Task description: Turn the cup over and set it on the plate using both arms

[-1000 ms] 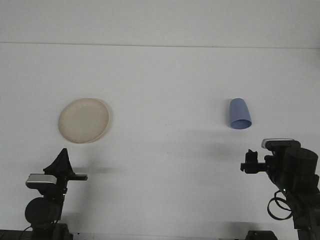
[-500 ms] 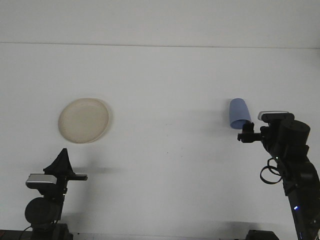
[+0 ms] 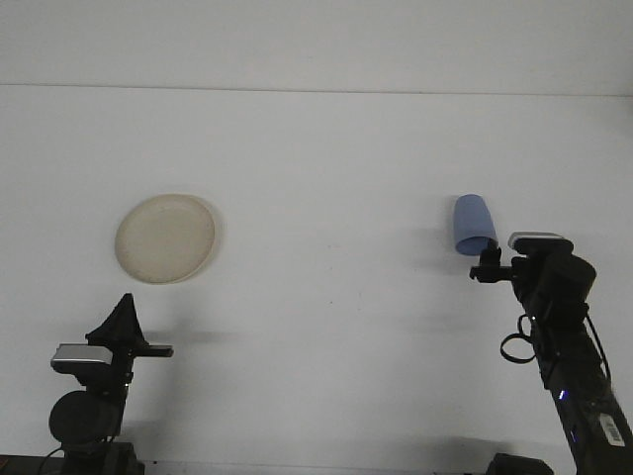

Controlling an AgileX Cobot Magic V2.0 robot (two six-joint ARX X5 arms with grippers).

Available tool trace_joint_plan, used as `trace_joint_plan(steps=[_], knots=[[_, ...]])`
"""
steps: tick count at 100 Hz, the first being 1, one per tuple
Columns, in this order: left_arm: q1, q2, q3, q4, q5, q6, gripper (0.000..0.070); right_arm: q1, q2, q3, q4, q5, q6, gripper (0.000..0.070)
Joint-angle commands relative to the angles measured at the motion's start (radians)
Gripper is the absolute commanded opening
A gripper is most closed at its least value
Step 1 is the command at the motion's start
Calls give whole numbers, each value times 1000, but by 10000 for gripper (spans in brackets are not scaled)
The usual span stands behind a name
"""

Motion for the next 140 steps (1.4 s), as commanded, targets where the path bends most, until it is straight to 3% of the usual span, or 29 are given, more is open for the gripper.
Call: trace_joint_plan(steps=[1,23,80,129,140], knots=[[1,-1,-20,12,-1,-2,11,-3,13,-37,90,-2,17,497],[1,-1,-20,13,-1,-2,11,-4,71,-109,209,-3,-46,497],[1,-1,-20,12,-1,-2,11,-29,443,-108,642,-44,-32,496],[1,-1,-20,13,-1,-2,11,-62,616,13,690,-134,-32,493],[1,-1,-20,13,-1,-2,11,-61,645,34,692,-138,-32,434]])
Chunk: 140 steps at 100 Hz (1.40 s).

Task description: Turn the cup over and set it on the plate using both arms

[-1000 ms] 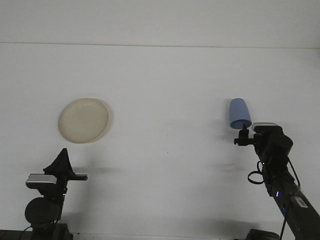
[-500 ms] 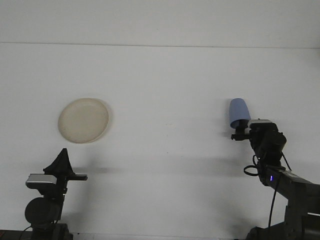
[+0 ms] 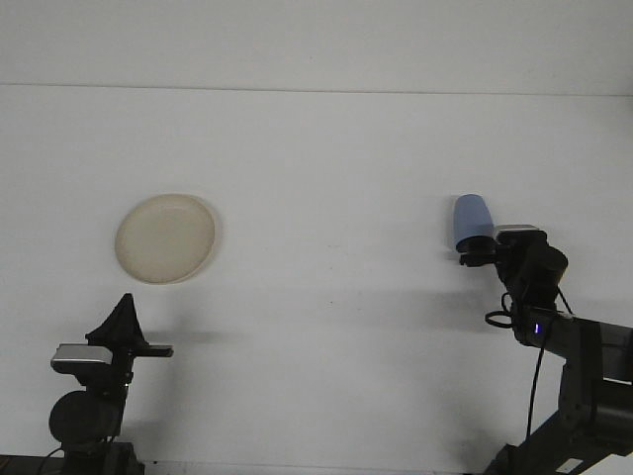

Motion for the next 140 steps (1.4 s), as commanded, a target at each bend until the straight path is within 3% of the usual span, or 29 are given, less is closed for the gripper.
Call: trace_joint_plan(steps=[1,6,20,24,54,82,124,140], knots=[[1,-1,-20,13,-2,-2,11,0,35,25,13,-5,4,424],[1,-1,-20,12,-2,-2,11,1,40,28,13,-13,4,350],[1,-1,-20,12,-2,-2,11,1,40,28,17,-61,4,46],[1,-1,-20,13,-2,-2,11,1,40,28,17,-65,4,0],[1,-1,-20,12,-2,-2,11,1,6,28,-32,-76,22,1],[1,-1,-20,13,-2,-2,11,16,-209,28,-192,-65,23,1],[1,-1,-20,13,-2,-2,11,200,-743,30,-671,165,31,1],[1,-1,-20,12,-2,-2,11,296,-894,62,-933,212,138,1]])
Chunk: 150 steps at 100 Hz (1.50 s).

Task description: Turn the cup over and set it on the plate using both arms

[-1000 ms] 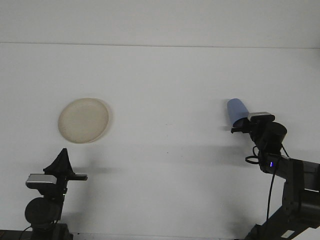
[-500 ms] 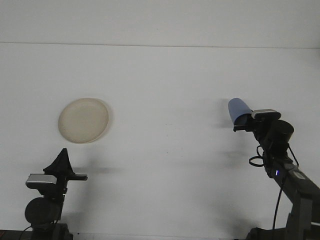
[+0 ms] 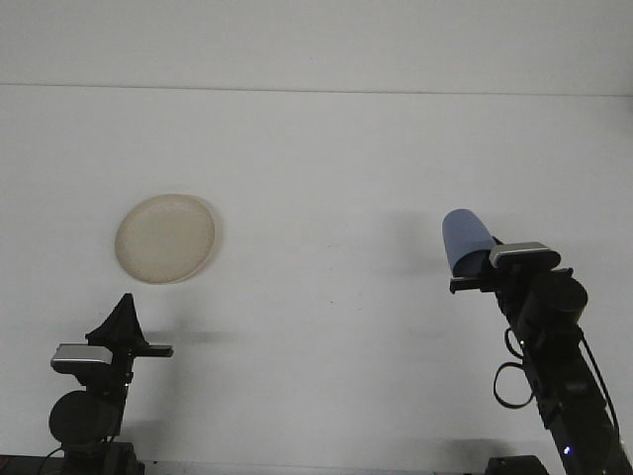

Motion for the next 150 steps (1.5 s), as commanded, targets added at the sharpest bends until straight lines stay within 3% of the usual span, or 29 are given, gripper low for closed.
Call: trace_joint_plan(steps=[1,40,65,104,150], knots=[[1,-1,-20,12,-1,-2,11,34,-36,40,-109,4,85,1],[1,-1,-20,12,-1,-2,11,279,24,374,-744,1,225,1],[1,-1,-20,12,-1,-2,11,431,251,613,-1006,2,218,1],[1,-1,-20,12,-1,-2,11,589,638,800,-1093,2,144,2],[1,-1,-20,12,-1,-2,11,676,864,817,-1080,0,122,3]])
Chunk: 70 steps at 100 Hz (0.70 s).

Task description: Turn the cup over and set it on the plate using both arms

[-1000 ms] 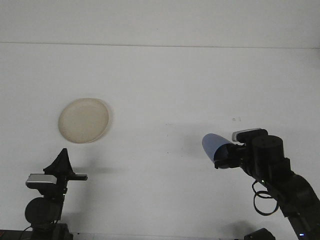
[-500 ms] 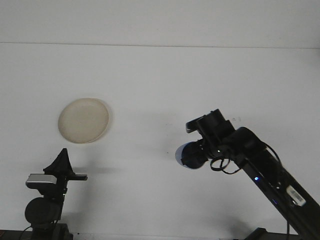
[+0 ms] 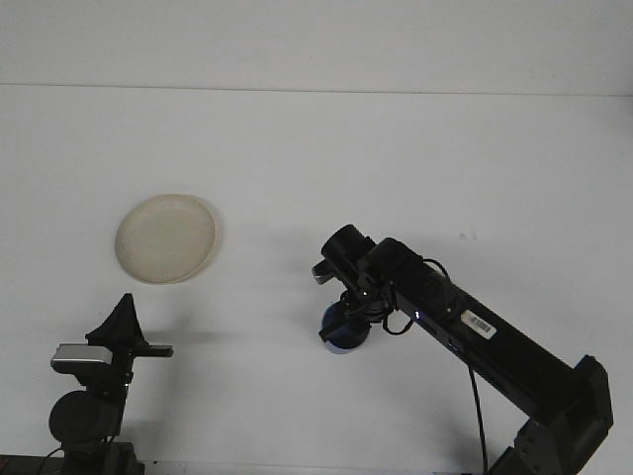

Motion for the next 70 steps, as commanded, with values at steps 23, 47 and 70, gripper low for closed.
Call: trace_joint_plan(steps=[23,47,70], knots=[[1,-1,-20,13,-2,-1,11,27,66,28,25,-3,-15,4],[1,-1,-20,13,-2,-2,11,27,80,28,36,-3,-17,10],[1,-1,-20,13,-2,-1,11,27,84,28,36,-7,-13,168]])
